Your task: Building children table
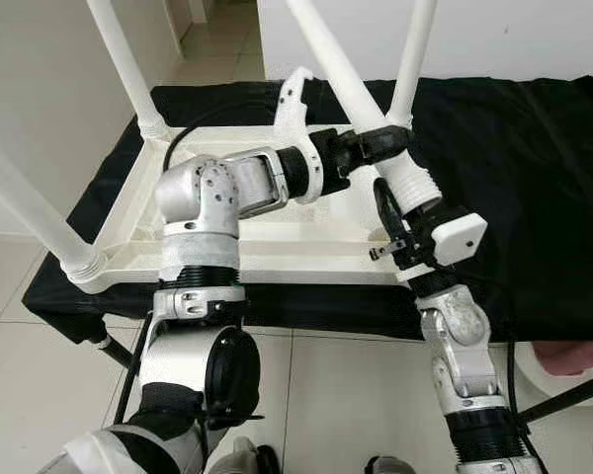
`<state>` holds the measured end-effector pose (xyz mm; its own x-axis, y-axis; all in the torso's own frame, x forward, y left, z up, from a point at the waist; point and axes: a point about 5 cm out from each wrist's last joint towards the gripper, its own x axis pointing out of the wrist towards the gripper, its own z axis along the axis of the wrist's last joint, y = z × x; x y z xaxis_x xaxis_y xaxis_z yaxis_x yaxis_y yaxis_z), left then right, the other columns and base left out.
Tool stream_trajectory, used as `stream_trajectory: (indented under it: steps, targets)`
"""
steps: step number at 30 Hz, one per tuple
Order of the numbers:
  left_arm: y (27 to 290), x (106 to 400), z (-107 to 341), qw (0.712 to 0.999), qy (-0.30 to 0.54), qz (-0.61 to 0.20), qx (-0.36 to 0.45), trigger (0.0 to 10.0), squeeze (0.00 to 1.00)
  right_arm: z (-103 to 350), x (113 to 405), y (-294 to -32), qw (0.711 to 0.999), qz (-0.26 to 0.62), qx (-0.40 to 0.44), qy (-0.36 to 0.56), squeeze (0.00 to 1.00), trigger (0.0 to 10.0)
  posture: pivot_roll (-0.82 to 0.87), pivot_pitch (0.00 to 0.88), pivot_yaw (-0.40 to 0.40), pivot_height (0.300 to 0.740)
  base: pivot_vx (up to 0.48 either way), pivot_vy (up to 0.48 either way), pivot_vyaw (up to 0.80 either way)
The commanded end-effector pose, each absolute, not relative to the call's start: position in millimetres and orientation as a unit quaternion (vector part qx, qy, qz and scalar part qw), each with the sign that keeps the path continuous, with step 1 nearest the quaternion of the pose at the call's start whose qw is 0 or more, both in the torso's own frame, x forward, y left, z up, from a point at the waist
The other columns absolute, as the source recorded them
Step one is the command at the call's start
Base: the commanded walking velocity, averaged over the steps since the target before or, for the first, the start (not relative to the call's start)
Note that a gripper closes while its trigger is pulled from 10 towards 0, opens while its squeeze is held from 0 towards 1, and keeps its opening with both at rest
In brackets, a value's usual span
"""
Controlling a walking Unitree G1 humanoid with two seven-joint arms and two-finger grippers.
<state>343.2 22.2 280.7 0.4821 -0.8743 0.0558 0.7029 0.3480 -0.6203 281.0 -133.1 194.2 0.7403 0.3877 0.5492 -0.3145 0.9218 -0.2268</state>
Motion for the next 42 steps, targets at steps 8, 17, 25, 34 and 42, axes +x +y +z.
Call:
stream_trajectory:
  steps: [8, 17, 25, 34, 42]
  targets:
    - [0, 353, 274, 0.807, 0.180, -0.483, -0.289, 10.0, 0.00, 196, 269, -121, 0.920, 0.216, -0.089, -0.316, 0.00, 10.0, -0.13, 0.108, 0.164, 0.740, 0.000, 0.000, 0.00]
    - [6, 371, 274, 0.833, 0.174, -0.438, -0.289, 10.0, 0.00, 188, 263, -117, 0.921, 0.220, -0.103, -0.305, 0.00, 10.0, -0.14, 0.112, 0.162, 0.740, 0.000, 0.000, 0.00]
    - [17, 386, 287, 0.849, 0.149, -0.408, -0.302, 10.0, 0.00, 180, 257, -116, 0.924, 0.221, -0.111, -0.293, 0.00, 10.0, -0.14, 0.110, 0.158, 0.740, 0.000, 0.000, 0.00]
    - [29, 396, 299, 0.862, 0.127, -0.388, -0.300, 10.0, 0.00, 176, 253, -119, 0.926, 0.217, -0.119, -0.285, 0.00, 10.0, -0.14, 0.110, 0.159, 0.740, 0.000, 0.000, 0.00]
    - [47, 404, 315, 0.868, 0.107, -0.369, -0.315, 8.2, 0.00, 171, 247, -123, 0.925, 0.211, -0.141, -0.282, 0.00, 10.0, -0.15, 0.109, 0.162, 0.740, 0.000, 0.000, 0.00]
